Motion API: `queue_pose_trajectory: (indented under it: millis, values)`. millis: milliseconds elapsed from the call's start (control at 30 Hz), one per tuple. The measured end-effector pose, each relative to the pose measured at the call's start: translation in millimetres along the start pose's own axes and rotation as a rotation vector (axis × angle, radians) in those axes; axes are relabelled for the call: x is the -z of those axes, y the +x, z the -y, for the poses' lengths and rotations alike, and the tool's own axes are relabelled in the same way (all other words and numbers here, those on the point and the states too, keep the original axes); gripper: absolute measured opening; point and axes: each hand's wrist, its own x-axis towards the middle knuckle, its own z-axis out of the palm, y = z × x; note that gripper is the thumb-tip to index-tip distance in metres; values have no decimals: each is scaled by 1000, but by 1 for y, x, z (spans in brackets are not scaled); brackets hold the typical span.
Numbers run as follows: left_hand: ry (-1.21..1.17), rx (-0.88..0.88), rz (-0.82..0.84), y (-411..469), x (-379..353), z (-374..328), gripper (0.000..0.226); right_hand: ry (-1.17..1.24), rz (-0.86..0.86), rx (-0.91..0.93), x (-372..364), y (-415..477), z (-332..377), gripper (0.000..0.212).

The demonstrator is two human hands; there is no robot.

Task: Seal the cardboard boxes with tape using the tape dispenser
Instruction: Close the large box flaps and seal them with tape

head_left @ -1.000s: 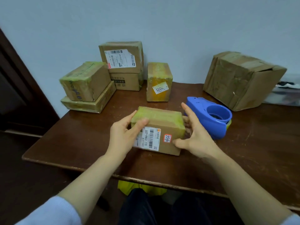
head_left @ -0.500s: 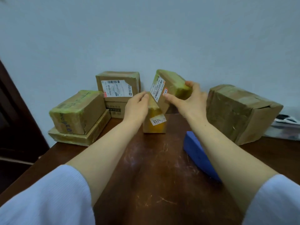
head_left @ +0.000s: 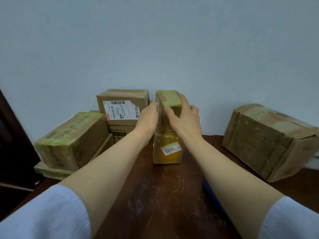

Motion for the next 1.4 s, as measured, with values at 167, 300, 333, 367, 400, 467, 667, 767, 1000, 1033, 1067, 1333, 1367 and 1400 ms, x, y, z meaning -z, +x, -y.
queue_pose_trajectory:
  millis: [167,300,333,367,400,467,667,767,1000,1033,1067,1333,1367,1400]
  values:
    - [230,-229,-121,-15,-14,-10,33,14,-26,22,36,-9,-16,69]
    - [396,-360,-39,-36,-47,-24,42,-62,-48,-2,76,-16,-35,69]
    - [437,-399,-26,-40,-56,-26,42,-81,-64,-8,88,-18,-42,68]
    - [479,-453,-16,-43,-66,-28,42,-102,-82,-15,101,-19,-49,67]
    - [512,-503,-4,-46,-76,-30,42,-126,-102,-24,114,-21,-57,65]
    - [555,-552,26,-48,-96,-34,41,-174,-149,-47,140,-25,-75,65]
    - [813,-607,205,-47,-155,-35,45,-366,-211,-177,201,-27,-135,71]
    - [913,-622,293,-36,-185,-27,40,-448,-163,-252,215,-23,-162,90]
    - [835,-389,355,8,-244,-12,48,-321,-84,-320,222,-15,-206,96]
    - [827,-358,344,14,-248,-11,50,-301,-97,-300,220,-16,-209,92]
    - [818,-326,334,19,-252,-9,52,-288,-112,-277,218,-17,-212,90]
    - [679,-198,250,27,-253,-8,63,-140,-193,-207,220,-37,-208,84]
    - [665,-207,223,25,-250,-11,64,-115,-201,-198,221,-42,-205,84]
    - [654,-221,192,22,-246,-16,65,-91,-212,-188,223,-46,-201,84]
